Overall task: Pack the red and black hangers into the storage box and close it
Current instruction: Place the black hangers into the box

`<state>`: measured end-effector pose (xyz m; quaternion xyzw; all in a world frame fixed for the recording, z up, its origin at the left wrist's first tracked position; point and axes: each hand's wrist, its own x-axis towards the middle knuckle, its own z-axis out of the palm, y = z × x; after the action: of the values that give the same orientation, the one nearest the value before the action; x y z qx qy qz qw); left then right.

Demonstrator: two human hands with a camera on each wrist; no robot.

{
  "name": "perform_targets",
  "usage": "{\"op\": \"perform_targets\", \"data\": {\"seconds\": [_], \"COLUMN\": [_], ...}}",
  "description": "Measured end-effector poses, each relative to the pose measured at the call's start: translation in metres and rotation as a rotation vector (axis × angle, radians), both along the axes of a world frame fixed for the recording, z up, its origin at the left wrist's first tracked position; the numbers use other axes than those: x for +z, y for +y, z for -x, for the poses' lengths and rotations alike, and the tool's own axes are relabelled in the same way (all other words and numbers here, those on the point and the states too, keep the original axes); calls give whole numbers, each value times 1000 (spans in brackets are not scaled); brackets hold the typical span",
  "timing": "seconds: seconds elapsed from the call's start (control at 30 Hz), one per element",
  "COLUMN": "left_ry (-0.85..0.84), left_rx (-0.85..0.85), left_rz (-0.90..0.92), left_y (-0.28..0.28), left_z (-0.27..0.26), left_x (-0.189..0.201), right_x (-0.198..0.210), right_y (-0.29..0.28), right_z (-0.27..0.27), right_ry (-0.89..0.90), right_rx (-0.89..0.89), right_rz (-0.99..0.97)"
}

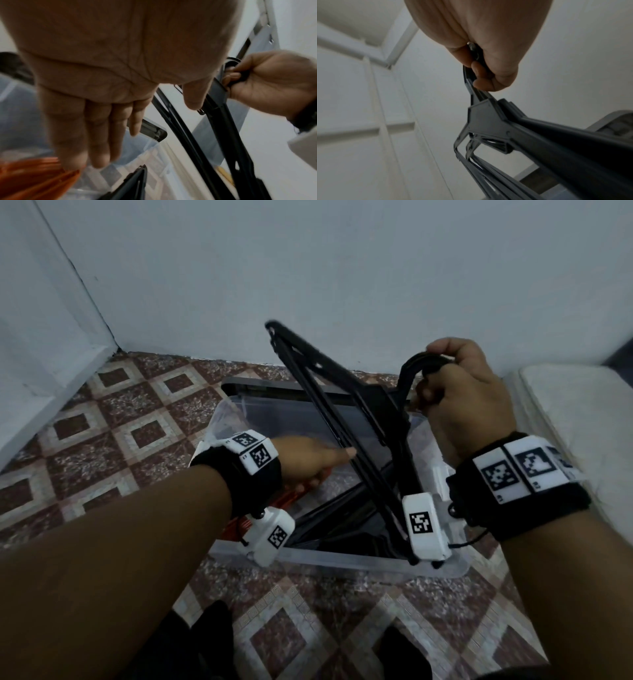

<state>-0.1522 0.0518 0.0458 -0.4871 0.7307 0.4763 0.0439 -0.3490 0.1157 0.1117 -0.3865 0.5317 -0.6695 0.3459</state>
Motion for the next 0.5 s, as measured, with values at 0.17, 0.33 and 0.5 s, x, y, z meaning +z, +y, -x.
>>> {"op": "perform_targets", "data": {"seconds": [0.17, 0.33, 0.5], "left_ry": [574, 621, 535], "left_rx": [441, 531, 539], "left_rz": [-219, -131, 3], "left_y": [-14, -21, -26], "left_z": [4, -4, -6], "left_x": [10, 12, 12], "right_x": [9, 7, 6], "right_y": [7, 15, 25], "right_z": [2, 5, 17], "right_ry": [-224, -67, 343], "right_rx": [192, 364, 576], "right_rz": [109, 55, -134]}}
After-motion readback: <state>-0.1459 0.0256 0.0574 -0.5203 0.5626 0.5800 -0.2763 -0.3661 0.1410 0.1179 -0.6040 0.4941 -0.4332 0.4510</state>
